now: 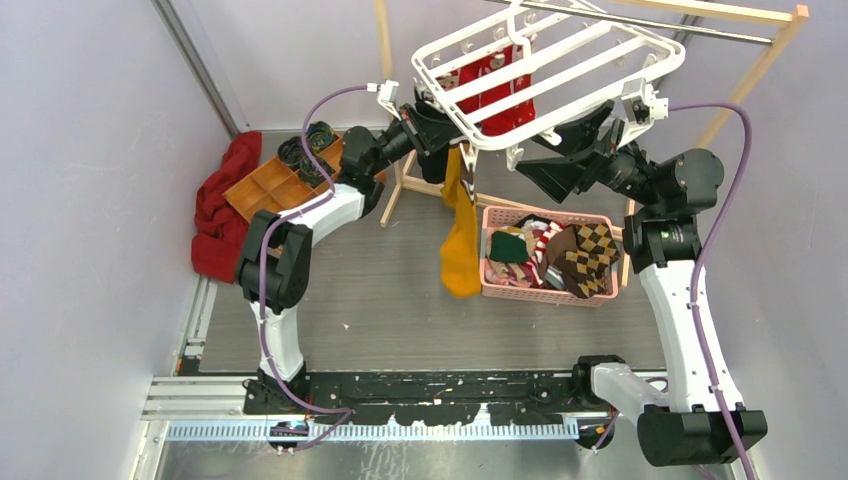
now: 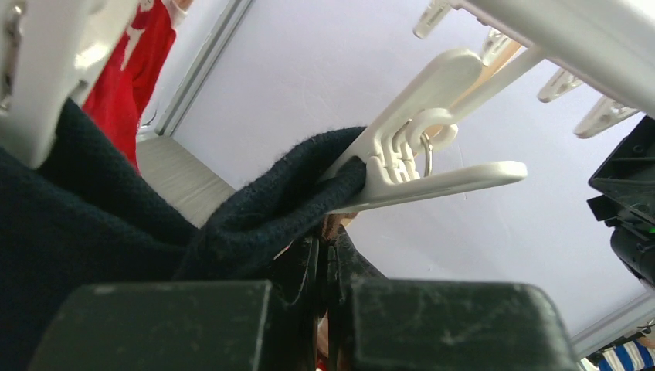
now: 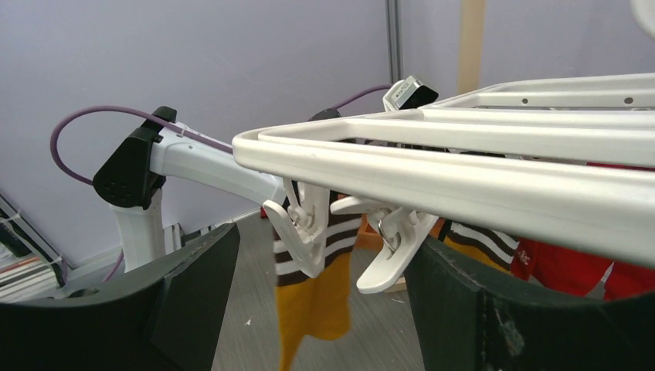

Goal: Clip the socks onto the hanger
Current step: Adjust the hanger on the clothesline.

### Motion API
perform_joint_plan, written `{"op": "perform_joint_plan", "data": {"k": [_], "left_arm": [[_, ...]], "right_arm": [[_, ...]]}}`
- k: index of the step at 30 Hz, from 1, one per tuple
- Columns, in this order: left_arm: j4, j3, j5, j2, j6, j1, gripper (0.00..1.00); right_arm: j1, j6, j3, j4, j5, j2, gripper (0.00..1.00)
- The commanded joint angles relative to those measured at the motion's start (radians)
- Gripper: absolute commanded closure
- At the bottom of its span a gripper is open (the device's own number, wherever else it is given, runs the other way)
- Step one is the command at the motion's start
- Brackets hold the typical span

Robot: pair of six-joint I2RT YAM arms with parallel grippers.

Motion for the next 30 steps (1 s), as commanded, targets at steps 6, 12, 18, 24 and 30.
{"op": "perform_joint_plan", "data": {"k": [6, 12, 18, 24, 30], "left_arm": [[0.074, 0.042, 0.013, 0.000, -0.015, 0.007, 1.00], [0.082, 0.008, 0.012, -0.013, -0.012, 0.010, 1.00], [0.091, -0.091, 0.005, -0.081, 0.005, 0.023, 1.00], [0.053, -0.229, 0.002, -0.193, 0.055, 0.045, 1.00], [-0.080, -0.365, 0.009, -0.379, 0.176, 0.051, 1.00]], "right_arm": [[0.003, -0.056, -0.067, -0.032, -0.006, -0.069, 0.13], [0.003, -0.104, -0.091, -0.070, 0.001, -0.086, 0.12], [0.003, -0.020, -0.113, 0.088, -0.022, -0.046, 0.16], [0.004, 0.034, -0.123, 0.182, -0.022, -0.018, 0.19], [0.014, 0.034, -0.136, 0.187, -0.010, -0.020, 0.21]]}}
